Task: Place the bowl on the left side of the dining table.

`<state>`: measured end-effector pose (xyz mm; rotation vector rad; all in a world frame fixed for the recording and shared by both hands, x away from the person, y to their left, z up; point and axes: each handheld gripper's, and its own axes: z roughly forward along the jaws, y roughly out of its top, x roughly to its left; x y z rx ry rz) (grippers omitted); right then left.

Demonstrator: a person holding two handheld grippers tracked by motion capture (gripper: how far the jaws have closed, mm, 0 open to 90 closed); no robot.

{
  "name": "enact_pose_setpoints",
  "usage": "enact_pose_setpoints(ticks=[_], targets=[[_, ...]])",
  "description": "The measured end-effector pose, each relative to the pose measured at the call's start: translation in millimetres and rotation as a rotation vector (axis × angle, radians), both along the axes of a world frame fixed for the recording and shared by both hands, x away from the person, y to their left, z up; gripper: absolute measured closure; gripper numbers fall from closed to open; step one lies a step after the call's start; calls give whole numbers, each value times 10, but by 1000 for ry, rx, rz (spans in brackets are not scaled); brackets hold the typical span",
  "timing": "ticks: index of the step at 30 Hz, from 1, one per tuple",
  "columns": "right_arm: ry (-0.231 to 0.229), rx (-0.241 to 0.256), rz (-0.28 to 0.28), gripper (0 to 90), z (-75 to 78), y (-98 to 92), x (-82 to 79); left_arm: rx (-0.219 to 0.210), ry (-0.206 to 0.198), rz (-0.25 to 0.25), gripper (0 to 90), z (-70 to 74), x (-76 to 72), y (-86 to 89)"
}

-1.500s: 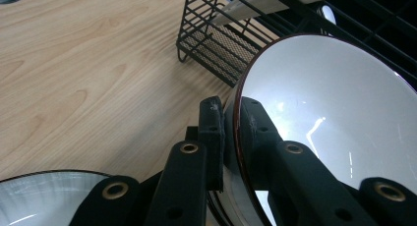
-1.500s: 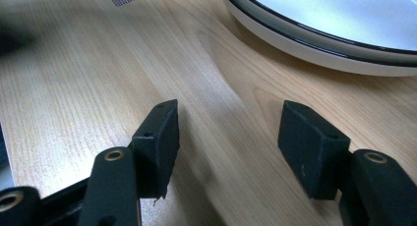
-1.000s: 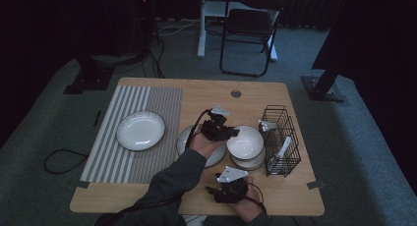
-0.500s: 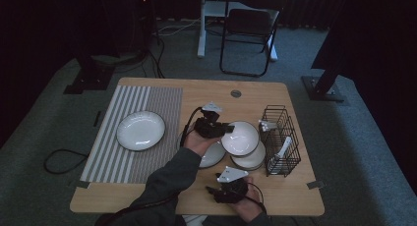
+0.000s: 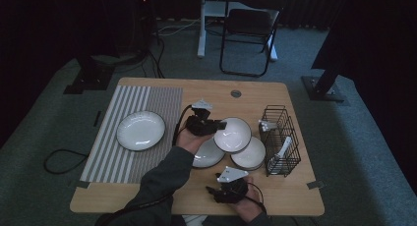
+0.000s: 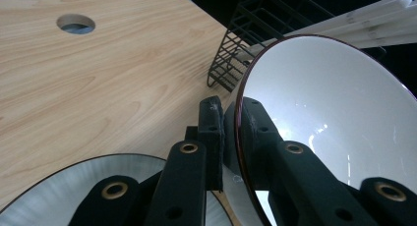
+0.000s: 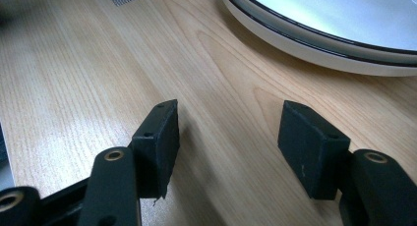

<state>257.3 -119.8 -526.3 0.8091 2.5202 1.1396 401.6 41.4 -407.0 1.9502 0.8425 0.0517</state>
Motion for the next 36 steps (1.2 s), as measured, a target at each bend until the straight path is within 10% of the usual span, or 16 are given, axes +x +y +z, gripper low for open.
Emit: enact_pose_setpoints(ticks=[36], targets=[[3, -2, -2, 404, 1, -1, -2, -6, 1, 111, 823, -57, 68, 522]])
